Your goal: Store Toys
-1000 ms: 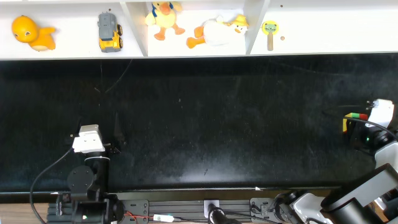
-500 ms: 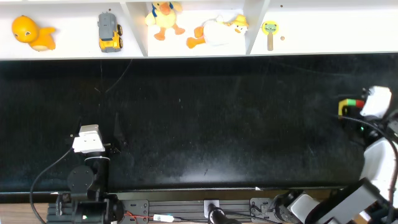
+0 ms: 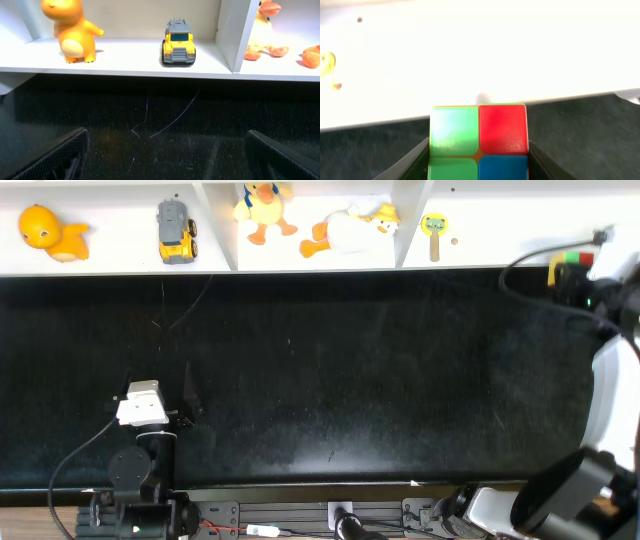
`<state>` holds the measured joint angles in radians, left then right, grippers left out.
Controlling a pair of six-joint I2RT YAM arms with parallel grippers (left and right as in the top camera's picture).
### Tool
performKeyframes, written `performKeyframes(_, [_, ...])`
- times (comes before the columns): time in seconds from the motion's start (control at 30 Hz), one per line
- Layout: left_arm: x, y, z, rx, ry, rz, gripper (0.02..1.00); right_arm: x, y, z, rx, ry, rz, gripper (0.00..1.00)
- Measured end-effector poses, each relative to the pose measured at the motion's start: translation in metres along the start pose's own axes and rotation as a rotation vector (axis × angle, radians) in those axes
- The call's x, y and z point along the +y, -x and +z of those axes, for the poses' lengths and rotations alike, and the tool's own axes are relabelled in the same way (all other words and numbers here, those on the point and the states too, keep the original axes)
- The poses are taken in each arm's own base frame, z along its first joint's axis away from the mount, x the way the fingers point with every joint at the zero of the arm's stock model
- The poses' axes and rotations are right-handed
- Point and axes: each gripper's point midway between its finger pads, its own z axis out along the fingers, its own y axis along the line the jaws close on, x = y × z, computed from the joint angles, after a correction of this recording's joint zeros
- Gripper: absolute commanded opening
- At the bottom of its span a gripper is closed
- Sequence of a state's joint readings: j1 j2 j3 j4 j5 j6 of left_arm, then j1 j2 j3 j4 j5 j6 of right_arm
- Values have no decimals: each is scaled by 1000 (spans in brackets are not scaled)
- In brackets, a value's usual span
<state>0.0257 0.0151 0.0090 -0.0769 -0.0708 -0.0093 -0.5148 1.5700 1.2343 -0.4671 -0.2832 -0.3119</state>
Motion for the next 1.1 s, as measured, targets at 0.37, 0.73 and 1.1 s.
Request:
performKeyframes(0.37, [0,0,0,0,0,0,996,22,30,57,49,65,32,531])
performKeyframes(0.73, [0,0,0,0,0,0,998,24,36,69,50,72,52,838])
performKeyframes(1.1, [0,0,0,0,0,0,998,18,23,78,88,43,53,996])
